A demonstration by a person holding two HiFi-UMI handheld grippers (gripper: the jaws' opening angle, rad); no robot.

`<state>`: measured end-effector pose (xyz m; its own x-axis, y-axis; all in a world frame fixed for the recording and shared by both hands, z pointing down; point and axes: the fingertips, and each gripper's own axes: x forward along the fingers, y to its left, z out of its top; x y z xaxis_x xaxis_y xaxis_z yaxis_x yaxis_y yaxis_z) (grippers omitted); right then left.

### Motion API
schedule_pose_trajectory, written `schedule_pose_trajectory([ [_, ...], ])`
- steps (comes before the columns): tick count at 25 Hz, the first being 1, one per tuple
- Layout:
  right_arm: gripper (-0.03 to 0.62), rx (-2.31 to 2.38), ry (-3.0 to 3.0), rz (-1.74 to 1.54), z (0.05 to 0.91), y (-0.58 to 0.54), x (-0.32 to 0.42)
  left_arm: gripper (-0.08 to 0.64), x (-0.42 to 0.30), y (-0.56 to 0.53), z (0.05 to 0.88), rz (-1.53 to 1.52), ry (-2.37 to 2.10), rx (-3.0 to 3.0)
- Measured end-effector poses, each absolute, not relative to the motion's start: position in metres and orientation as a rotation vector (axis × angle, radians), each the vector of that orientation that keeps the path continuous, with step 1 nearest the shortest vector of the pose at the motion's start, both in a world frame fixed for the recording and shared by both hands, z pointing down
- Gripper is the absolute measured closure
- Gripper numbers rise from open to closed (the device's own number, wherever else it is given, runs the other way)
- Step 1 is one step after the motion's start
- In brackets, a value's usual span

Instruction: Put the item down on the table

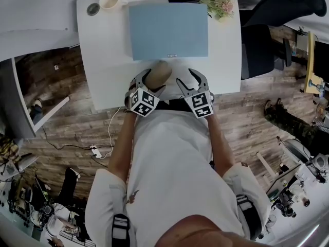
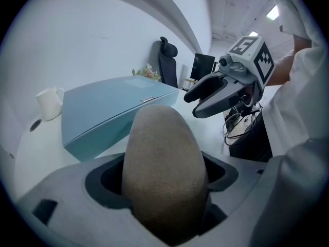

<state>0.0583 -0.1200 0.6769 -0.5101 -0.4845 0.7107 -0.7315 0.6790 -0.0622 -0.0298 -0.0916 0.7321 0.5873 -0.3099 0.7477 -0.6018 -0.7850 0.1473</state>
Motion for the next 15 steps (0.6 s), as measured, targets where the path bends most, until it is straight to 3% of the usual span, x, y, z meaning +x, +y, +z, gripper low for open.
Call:
schedule_pose_trajectory([
  [15, 0.334, 0.905, -2.202, 0.474, 0.683, -0.114, 0.054, 0.155, -0.029, -0.085, 0.746, 1.078, -0.691, 2.393],
])
